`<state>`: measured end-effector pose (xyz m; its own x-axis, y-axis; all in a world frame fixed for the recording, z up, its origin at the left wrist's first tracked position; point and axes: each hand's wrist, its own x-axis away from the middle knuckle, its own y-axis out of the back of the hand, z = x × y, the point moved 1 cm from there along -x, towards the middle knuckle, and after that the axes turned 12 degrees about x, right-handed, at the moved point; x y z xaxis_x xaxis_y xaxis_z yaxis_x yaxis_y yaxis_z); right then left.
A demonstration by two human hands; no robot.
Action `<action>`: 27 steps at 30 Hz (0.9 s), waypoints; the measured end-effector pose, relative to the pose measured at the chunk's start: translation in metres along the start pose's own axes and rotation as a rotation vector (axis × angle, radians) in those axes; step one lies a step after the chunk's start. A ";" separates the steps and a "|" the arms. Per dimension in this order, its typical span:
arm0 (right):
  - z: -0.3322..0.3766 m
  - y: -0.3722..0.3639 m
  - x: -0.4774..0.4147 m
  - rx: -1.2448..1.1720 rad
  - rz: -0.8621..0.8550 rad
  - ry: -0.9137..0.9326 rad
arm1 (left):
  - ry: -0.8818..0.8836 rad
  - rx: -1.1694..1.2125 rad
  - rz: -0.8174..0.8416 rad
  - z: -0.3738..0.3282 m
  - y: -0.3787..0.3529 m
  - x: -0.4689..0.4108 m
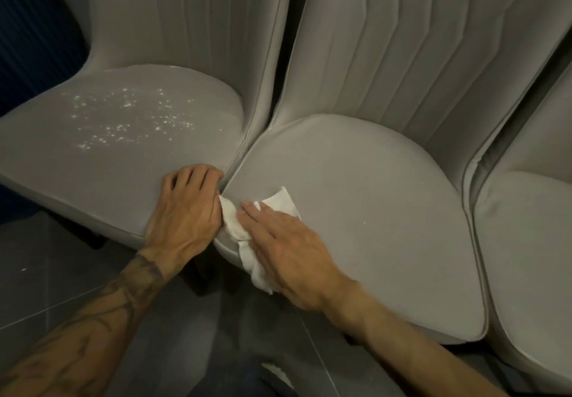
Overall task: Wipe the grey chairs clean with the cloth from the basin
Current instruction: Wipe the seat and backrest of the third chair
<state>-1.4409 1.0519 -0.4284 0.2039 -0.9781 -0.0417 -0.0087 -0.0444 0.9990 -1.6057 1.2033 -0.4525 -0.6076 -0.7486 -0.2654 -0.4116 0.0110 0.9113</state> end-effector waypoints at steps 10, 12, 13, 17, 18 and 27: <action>-0.120 0.012 0.089 -0.106 -0.055 -0.826 | -0.021 -0.019 -0.079 0.002 -0.006 -0.002; -0.073 0.004 0.066 -0.165 -0.055 -0.754 | -0.026 -0.021 -0.081 0.003 -0.007 -0.001; -0.047 0.001 0.050 -0.167 -0.048 -0.662 | -0.032 -0.025 -0.083 0.004 -0.007 -0.002; 0.020 -0.005 -0.001 -0.052 -0.035 -0.289 | -0.041 -0.019 -0.100 0.004 -0.008 -0.002; 0.018 -0.003 -0.003 -0.041 -0.031 -0.262 | -0.044 -0.023 -0.104 0.003 -0.007 -0.001; -0.120 0.002 0.148 -0.053 -0.081 -0.666 | -0.013 -0.015 -0.053 -0.007 0.004 0.001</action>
<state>-1.2929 0.9314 -0.4302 -0.4458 -0.8893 -0.1019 0.0325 -0.1299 0.9910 -1.6032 1.1973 -0.4472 -0.5940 -0.7391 -0.3176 -0.4331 -0.0389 0.9005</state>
